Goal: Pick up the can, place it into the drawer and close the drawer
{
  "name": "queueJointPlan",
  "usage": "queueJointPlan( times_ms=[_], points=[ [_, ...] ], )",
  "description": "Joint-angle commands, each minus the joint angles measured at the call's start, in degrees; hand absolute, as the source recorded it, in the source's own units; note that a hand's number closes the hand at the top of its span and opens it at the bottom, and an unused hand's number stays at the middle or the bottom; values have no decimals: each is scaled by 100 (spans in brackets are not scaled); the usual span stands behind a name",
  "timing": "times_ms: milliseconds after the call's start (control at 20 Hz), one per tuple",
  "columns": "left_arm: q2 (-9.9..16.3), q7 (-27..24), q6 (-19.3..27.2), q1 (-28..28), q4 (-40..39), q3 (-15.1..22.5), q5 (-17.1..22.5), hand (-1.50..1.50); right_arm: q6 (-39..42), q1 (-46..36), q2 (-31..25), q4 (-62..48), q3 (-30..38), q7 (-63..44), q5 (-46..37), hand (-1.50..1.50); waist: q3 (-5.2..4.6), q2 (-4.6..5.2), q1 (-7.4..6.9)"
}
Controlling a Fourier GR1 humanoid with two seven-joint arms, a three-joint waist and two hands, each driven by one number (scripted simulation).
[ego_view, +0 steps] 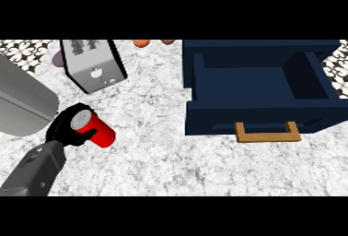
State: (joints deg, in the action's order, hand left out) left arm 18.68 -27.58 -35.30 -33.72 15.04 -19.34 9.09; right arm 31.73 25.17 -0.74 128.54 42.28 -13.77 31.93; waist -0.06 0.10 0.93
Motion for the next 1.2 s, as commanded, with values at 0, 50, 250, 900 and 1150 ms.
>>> queueJointPlan(
  times_ms=[0, 50, 250, 900, 1150],
  points=[
    [-337, 157, 218, -235, 434, -49, 218, 150, -337, -190, -294, 158, 144, -409, 303, -150, 8, -31, -86],
    [-601, -160, 560, 4, 573, -62, 233, 150, -191, 24, 67, -38, -89, 165, -158, -150, 13, -38, -89],
    [-1312, -383, 1835, 183, 976, -217, 402, 150, -357, 41, -19, 409, 144, -258, 105, -150, 17, -84, -182],
    [-1863, 1616, 3519, 848, 4842, 1252, 730, 150, -231, 200, -21, 290, 167, -143, 272, -150, 13, -65, -154],
    [-1866, 2656, 4392, 518, 5913, 1779, 732, 150, -447, 221, -21, 511, 134, -331, 396, -150, 8, -45, -87]
  ],
)
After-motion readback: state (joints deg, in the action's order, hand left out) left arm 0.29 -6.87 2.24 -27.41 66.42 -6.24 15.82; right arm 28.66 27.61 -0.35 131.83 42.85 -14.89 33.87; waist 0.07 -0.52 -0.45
